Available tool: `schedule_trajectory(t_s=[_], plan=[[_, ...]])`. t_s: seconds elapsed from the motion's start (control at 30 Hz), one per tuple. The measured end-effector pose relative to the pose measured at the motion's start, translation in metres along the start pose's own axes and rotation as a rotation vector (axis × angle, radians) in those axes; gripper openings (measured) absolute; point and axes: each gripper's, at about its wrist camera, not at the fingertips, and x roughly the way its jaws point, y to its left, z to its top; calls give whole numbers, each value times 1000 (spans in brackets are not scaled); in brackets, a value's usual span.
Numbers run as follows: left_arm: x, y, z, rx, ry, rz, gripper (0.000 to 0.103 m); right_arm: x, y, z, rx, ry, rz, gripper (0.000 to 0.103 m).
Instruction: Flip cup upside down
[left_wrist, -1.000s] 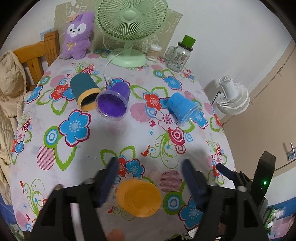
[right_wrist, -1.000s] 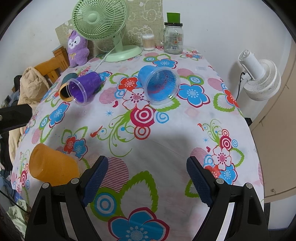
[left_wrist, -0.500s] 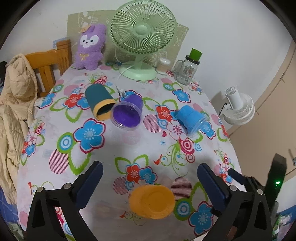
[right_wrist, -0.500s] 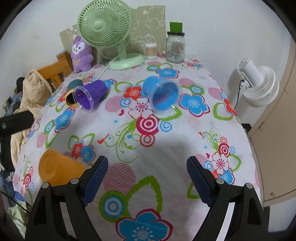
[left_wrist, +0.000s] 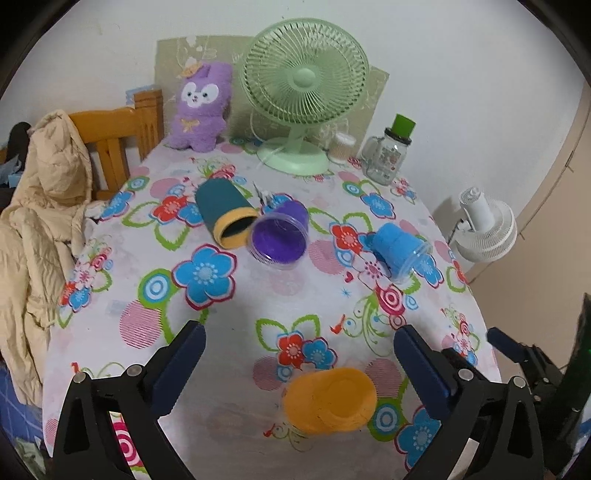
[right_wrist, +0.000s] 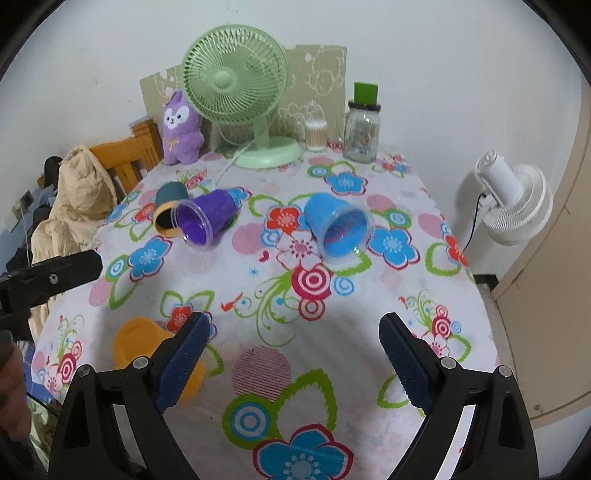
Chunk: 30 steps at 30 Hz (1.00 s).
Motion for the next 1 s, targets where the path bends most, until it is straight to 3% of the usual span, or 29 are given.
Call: schedule_trajectory(t_s=[0.63,1.0], plan=[[-36,4,-8,36,-167,19,103,-48,23,15,-41,-149,11,96],[-42,6,-11,39,-214,41,103,-52,25,18,-37,-171,23,96]])
